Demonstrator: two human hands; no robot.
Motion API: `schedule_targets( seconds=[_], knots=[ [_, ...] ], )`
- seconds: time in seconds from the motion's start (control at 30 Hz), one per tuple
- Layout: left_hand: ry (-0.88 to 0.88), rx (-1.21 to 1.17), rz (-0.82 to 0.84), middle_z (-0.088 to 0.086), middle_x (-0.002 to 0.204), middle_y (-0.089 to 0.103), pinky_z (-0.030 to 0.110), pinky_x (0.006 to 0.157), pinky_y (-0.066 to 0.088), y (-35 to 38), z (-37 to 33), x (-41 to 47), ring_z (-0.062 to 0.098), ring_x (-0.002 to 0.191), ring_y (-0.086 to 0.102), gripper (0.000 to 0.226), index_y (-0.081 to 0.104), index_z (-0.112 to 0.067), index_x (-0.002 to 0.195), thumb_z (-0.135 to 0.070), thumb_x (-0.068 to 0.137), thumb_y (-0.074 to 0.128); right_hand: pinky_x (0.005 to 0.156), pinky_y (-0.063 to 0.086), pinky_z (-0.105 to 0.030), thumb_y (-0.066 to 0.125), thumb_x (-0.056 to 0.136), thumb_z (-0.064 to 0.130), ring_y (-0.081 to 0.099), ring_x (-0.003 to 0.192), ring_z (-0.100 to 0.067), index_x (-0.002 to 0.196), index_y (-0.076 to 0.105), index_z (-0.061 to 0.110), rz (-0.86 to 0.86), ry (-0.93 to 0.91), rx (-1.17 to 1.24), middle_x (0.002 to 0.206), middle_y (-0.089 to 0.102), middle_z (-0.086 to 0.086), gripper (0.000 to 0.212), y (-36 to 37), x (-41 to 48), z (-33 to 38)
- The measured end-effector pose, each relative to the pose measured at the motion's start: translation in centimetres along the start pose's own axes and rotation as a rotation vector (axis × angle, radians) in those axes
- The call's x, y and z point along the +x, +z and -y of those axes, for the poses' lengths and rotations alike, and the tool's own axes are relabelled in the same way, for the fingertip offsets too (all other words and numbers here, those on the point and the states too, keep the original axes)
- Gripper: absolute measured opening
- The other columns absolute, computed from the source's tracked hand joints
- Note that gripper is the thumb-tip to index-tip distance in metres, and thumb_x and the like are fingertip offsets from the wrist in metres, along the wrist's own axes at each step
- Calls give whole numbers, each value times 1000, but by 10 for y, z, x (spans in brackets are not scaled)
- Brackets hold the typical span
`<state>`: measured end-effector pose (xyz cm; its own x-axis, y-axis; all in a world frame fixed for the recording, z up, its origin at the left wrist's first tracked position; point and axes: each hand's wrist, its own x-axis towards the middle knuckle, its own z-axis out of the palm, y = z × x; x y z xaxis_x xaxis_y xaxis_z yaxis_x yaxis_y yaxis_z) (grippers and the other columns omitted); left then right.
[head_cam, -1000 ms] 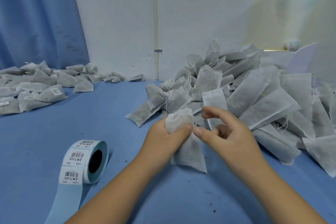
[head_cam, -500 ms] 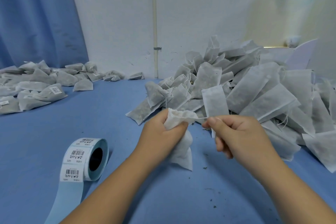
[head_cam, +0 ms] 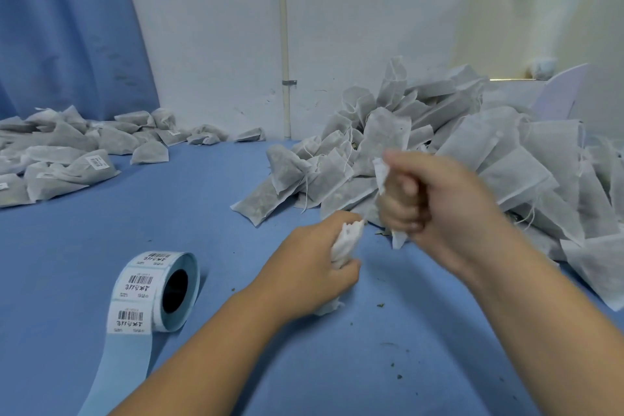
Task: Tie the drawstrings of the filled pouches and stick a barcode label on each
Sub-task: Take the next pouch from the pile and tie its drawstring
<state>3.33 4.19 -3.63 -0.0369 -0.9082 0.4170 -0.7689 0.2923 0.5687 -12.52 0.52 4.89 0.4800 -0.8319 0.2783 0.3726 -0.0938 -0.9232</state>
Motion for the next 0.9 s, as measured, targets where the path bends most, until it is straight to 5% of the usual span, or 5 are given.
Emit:
schedule_targets(
  seconds=[0.13, 0.33, 0.6, 0.77, 0.9],
  knots=[
    [-17, -191, -69, -23, 61, 52, 11, 49, 35, -5, -4, 3, 4, 52, 44, 34, 50, -58, 97, -27, 82, 51, 38, 10, -15, 50, 80, 20, 13, 30, -8, 39, 34, 21, 13, -142, 272, 33, 17, 7, 44, 10, 21, 37],
    [55, -61, -123, -26, 61, 54, 23, 56, 33, -5, -4, -2, 2, 60, 50, 45, 25, -67, 124, -78, 80, 21, 39, 11, -17, 46, 97, 21, 11, 34, -9, 51, 42, 17, -14, -118, 162, 40, 15, 6, 46, 25, 33, 26],
    [8, -149, -178, -24, 76, 61, 9, 66, 38, -10, -6, 3, -4, 76, 54, 21, 59, -36, 91, -28, 96, 40, 41, 11, -21, 57, 95, 23, 14, 39, -10, 66, 58, 8, -77, -7, -400, 43, 19, 7, 33, -1, 49, 29],
    [-43, -248, -315, 4, 80, 67, 18, 67, 40, -17, -16, 12, 9, 78, 56, 27, 57, -3, 72, -24, 79, 41, 39, 15, -20, 58, 95, 22, 16, 38, -10, 62, 59, 8, -62, -111, -356, 42, 23, 8, 36, -11, 54, 30],
    [-152, -442, -304, -7, 66, 69, 10, 65, 44, -21, -21, 11, -2, 68, 62, 33, 61, -21, 49, -4, 74, 48, 40, 22, -20, 61, 94, 30, 22, 38, -11, 66, 66, 10, -54, -175, -517, 42, 28, 6, 35, -4, 55, 15]
  ],
)
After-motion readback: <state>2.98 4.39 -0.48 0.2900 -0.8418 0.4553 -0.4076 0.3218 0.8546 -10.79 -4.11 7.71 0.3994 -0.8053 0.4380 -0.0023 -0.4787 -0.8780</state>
